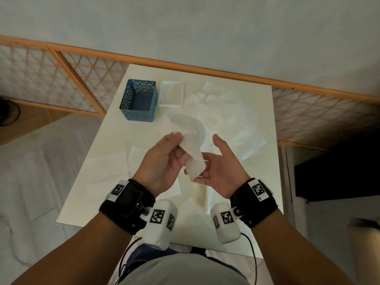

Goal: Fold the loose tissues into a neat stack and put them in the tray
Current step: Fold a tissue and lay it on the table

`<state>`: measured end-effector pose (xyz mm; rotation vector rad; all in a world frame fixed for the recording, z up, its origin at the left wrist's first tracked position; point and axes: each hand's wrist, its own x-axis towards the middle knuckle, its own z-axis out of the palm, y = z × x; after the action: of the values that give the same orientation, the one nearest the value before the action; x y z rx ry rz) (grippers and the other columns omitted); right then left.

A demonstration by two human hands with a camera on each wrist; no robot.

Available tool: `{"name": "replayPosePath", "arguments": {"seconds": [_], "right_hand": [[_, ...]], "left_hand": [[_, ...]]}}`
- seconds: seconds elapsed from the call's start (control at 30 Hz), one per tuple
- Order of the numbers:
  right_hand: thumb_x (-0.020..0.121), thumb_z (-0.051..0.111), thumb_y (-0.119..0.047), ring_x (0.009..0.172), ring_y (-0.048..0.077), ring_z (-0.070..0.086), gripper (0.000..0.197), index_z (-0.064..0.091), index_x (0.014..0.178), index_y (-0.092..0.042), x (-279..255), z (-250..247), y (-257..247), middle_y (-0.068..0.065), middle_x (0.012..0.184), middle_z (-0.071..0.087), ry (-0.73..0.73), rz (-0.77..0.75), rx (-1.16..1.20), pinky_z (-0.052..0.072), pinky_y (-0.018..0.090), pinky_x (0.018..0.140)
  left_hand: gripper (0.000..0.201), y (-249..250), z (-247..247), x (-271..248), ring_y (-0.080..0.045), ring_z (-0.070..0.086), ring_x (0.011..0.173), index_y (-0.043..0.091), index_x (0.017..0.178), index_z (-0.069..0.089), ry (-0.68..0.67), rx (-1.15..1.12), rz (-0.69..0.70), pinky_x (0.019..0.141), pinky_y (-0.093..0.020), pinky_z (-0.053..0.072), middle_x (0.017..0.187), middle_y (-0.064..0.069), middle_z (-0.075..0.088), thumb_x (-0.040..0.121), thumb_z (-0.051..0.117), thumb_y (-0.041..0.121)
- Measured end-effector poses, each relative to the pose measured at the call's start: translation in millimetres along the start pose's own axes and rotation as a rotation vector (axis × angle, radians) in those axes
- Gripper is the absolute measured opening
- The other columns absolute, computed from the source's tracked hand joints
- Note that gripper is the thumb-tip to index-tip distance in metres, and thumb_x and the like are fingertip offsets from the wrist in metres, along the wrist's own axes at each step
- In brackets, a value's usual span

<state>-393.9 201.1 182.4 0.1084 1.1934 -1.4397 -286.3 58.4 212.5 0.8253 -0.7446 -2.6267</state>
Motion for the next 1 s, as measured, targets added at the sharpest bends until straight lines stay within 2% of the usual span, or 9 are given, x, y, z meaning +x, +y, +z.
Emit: {"name": "replayPosePath", "arguments": {"seconds": [0.17, 0.23, 0.37, 0.47, 0.53, 0.63, 0.77, 0.93, 1.0], "right_hand": [[0.087, 0.069, -0.059, 0.111, 0.035, 0.068, 0.080, 0.056, 0.145, -0.004, 2.1, -5.9, 5.4, 0.018, 0.124, 0.070, -0.031, 0.009, 0.088, 0.051, 0.046, 0.102], [0.090, 0.071, -0.047, 0.103, 0.029, 0.071, 0.064, 0.061, 0.141, -0.009, 3.0, -7.6, 8.3, 0.012, 0.120, 0.069, 0.013, -0.045, 0.101, 0.056, 0.040, 0.093], [0.090, 0.071, -0.022, 0.086, 0.020, 0.071, 0.036, 0.066, 0.122, -0.008, 1.7, -14.8, 3.9, 0.010, 0.111, 0.070, 0.115, -0.214, 0.149, 0.058, 0.030, 0.069], [0.098, 0.063, -0.010, 0.104, 0.028, 0.071, 0.026, 0.068, 0.123, -0.003, -1.1, -23.2, -2.4, 0.014, 0.121, 0.074, 0.186, -0.293, 0.022, 0.059, 0.039, 0.082], [0.100, 0.062, -0.007, 0.103, 0.030, 0.070, 0.017, 0.070, 0.115, -0.007, -5.8, -26.4, -5.3, 0.014, 0.116, 0.075, 0.237, -0.330, -0.067, 0.057, 0.043, 0.087], [0.100, 0.062, -0.008, 0.094, 0.027, 0.069, 0.011, 0.071, 0.105, -0.012, -12.9, -28.4, -8.0, 0.014, 0.107, 0.076, 0.293, -0.368, -0.198, 0.057, 0.040, 0.082], [0.102, 0.063, -0.017, 0.094, 0.024, 0.070, 0.014, 0.074, 0.106, -0.012, -16.5, -31.1, -8.8, 0.014, 0.111, 0.076, 0.326, -0.373, -0.314, 0.054, 0.041, 0.083], [0.102, 0.059, -0.011, 0.093, 0.025, 0.069, 0.019, 0.072, 0.117, -0.013, -17.0, -31.1, -12.5, 0.009, 0.105, 0.075, 0.295, -0.390, -0.244, 0.052, 0.042, 0.081], [0.102, 0.059, -0.008, 0.094, 0.026, 0.068, 0.020, 0.070, 0.117, -0.015, -18.2, -29.8, -14.1, 0.010, 0.106, 0.074, 0.269, -0.418, -0.183, 0.053, 0.040, 0.079]], "left_hand": [[0.051, -6.9, -3.8, -4.8, -0.022, 0.073, 0.113, -0.008, 0.147, 0.050, -0.026, -0.117, -0.082, 0.085, -0.029, 0.062, 0.136, -0.019, 0.067, 0.103, 0.057, 0.018], [0.046, -9.3, -7.9, -4.4, -0.021, 0.073, 0.110, -0.008, 0.141, 0.054, -0.037, -0.124, -0.090, 0.085, -0.029, 0.062, 0.131, -0.017, 0.069, 0.102, 0.058, 0.017], [0.016, -12.6, -21.3, -2.3, -0.020, 0.075, 0.102, 0.007, 0.118, 0.059, -0.044, 0.023, -0.092, 0.084, -0.031, 0.062, 0.118, -0.012, 0.074, 0.106, 0.056, 0.017], [0.014, -11.8, -31.0, 0.2, -0.020, 0.074, 0.096, 0.009, 0.112, 0.061, 0.003, 0.101, -0.075, 0.078, -0.033, 0.062, 0.115, -0.010, 0.071, 0.101, 0.062, 0.017], [0.028, -10.5, -33.8, 0.6, -0.022, 0.073, 0.099, 0.007, 0.123, 0.061, 0.007, 0.131, -0.072, 0.080, -0.034, 0.062, 0.120, -0.012, 0.069, 0.099, 0.063, 0.021], [0.034, -8.0, -32.0, 0.1, -0.024, 0.070, 0.107, 0.009, 0.125, 0.062, -0.035, 0.200, -0.068, 0.086, -0.034, 0.061, 0.118, -0.008, 0.072, 0.097, 0.070, 0.025], [0.029, -9.0, -28.6, 3.4, -0.023, 0.073, 0.108, 0.010, 0.126, 0.065, -0.050, 0.369, -0.009, 0.084, -0.034, 0.061, 0.122, -0.008, 0.075, 0.098, 0.068, 0.007], [0.039, -8.4, -28.6, 4.8, -0.025, 0.073, 0.109, 0.009, 0.129, 0.067, -0.088, 0.506, 0.028, 0.090, -0.038, 0.060, 0.124, -0.011, 0.075, 0.090, 0.070, 0.011], [0.037, -6.6, -27.8, 4.1, -0.025, 0.072, 0.112, 0.009, 0.131, 0.066, -0.106, 0.498, 0.028, 0.089, -0.036, 0.060, 0.125, -0.010, 0.075, 0.095, 0.065, 0.003]]}}
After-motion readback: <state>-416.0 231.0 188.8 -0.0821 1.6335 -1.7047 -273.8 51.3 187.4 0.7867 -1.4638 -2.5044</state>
